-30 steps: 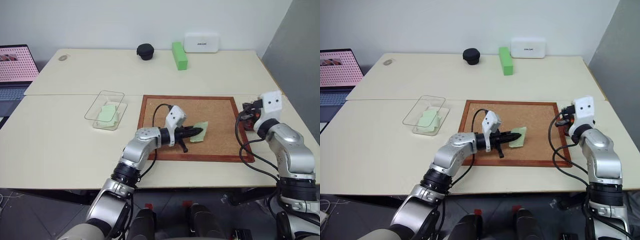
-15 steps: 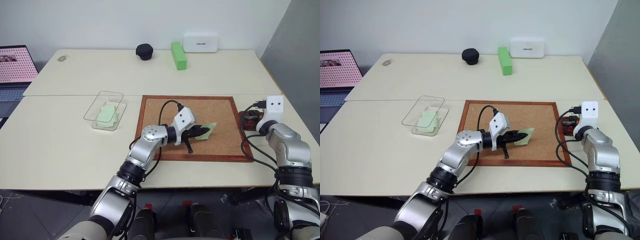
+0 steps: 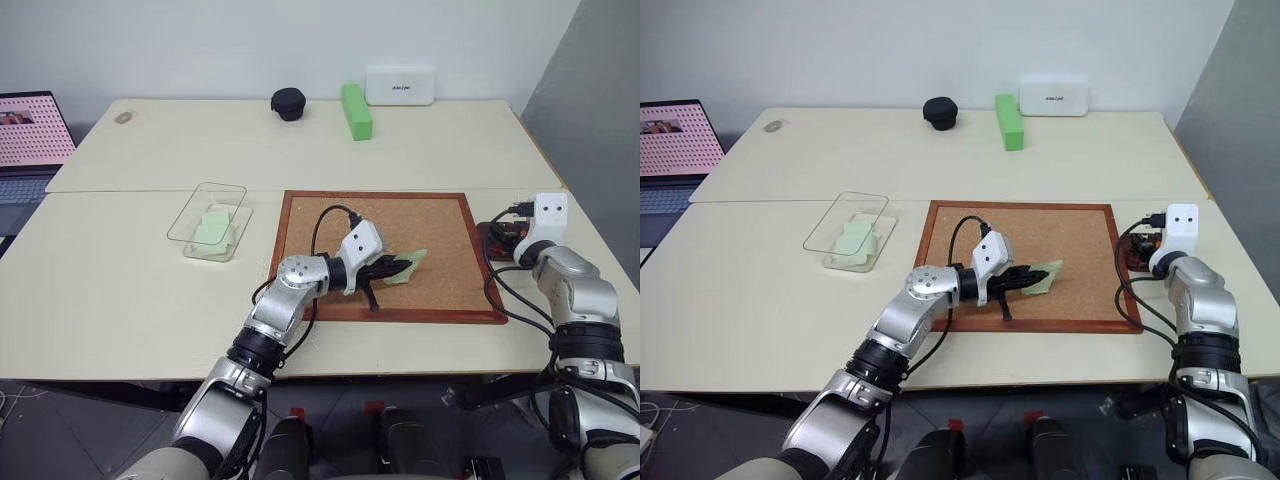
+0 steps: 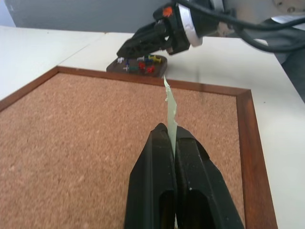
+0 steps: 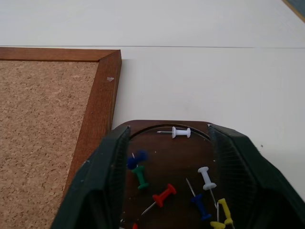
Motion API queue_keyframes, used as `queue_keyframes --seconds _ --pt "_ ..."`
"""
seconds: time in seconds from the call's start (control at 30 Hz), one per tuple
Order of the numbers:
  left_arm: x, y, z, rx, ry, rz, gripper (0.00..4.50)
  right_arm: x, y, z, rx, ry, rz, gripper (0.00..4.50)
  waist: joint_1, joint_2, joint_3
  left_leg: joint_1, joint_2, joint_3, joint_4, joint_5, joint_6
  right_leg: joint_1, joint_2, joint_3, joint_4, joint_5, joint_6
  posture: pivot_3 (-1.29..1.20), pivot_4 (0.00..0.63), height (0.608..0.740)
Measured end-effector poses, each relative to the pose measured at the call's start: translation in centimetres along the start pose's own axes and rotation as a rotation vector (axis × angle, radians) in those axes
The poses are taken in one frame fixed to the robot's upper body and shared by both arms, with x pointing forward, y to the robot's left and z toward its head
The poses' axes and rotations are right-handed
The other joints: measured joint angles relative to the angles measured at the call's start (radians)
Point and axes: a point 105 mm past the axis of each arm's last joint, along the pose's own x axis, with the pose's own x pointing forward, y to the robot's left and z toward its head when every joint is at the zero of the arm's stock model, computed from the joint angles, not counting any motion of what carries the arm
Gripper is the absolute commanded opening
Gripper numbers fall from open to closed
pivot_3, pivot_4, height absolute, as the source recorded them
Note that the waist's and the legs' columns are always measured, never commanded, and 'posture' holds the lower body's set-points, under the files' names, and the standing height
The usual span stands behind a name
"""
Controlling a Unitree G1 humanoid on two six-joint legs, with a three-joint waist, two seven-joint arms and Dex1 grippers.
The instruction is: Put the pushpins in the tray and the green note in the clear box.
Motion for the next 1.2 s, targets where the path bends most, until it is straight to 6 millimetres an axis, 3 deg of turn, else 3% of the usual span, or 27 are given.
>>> queue_keyframes --seconds 0.17,0.5,0.57,0.73,0.9,0.97,1.03,1.1,1.2 --pt "0.1 0.0 0.0 0.004 0.001 0.000 0.00 0.0 -0.1 0.0 -0.004 -0.005 -0.003 4.44 0.000 0.000 0.000 0.000 0.000 0.000 0.000 0.000 0.000 0.000 0.000 0.000 0.000 0.000 0.000 0.00 0.150 0.740" --pt "0.0 0.0 0.0 0.005 0.004 0.000 0.00 -0.3 -0.1 0.3 -0.035 -0.032 0.001 4.44 0.000 0.000 0.000 0.000 0.000 0.000 0.000 0.000 0.000 0.000 0.000 0.000 0.000 0.000 0.000 0.00 0.150 0.740" --pt "-0.1 0.1 -0.1 0.006 0.008 0.005 0.00 -1.0 0.4 0.2 -0.052 -0.051 0.042 4.44 0.001 0.000 0.000 0.000 0.000 -0.001 0.000 0.000 0.000 0.000 0.000 0.000 0.000 0.000 0.000 0.00 0.150 0.740" --pt "-1.7 2.4 0.2 -0.043 0.008 0.133 0.00 -4.7 5.1 1.0 -0.011 -0.165 0.298 4.44 -0.006 0.001 0.000 0.000 0.001 -0.001 0.000 0.000 0.000 0.000 0.000 0.000 0.000 0.000 0.000 0.00 0.150 0.740" --pt "-4.4 5.3 1.9 -0.046 -0.025 0.372 0.00 -9.0 10.4 3.6 0.006 -0.247 0.549 4.44 -0.008 0.001 0.000 0.001 0.001 -0.002 0.000 0.000 0.000 0.001 0.001 -0.001 0.001 0.000 0.000 0.00 0.150 0.740" --pt "-6.4 7.3 2.2 -0.052 -0.014 0.532 0.00 -10.6 12.8 4.4 0.012 -0.266 0.664 4.44 -0.006 0.001 0.000 0.001 0.001 -0.002 0.001 0.000 0.000 0.001 0.001 -0.001 0.001 0.000 0.000 0.00 0.150 0.740" --pt "-7.6 8.4 2.3 -0.055 -0.005 0.631 0.00 -11.4 13.7 4.8 0.007 -0.276 0.705 4.44 -0.005 0.001 0.000 0.001 0.001 -0.002 0.001 0.000 0.000 0.001 0.001 -0.002 0.000 0.000 0.001 0.00 0.150 0.740" --pt "-10.8 10.8 2.3 -0.065 0.018 0.869 0.00 -12.8 15.1 5.6 0.004 -0.298 0.778 4.44 -0.003 0.001 0.000 0.001 0.001 -0.003 0.001 0.000 0.000 0.001 0.001 -0.002 0.000 0.000 0.001 0.00 0.150 0.740" --pt "-15.2 12.6 2.9 -0.013 0.050 1.126 0.00 -14.8 16.8 7.1 0.008 -0.338 0.881 4.44 -0.002 0.001 0.001 0.001 0.001 -0.003 0.000 0.000 0.000 0.001 0.001 -0.003 0.000 0.000 0.001 0.00 0.150 0.740"
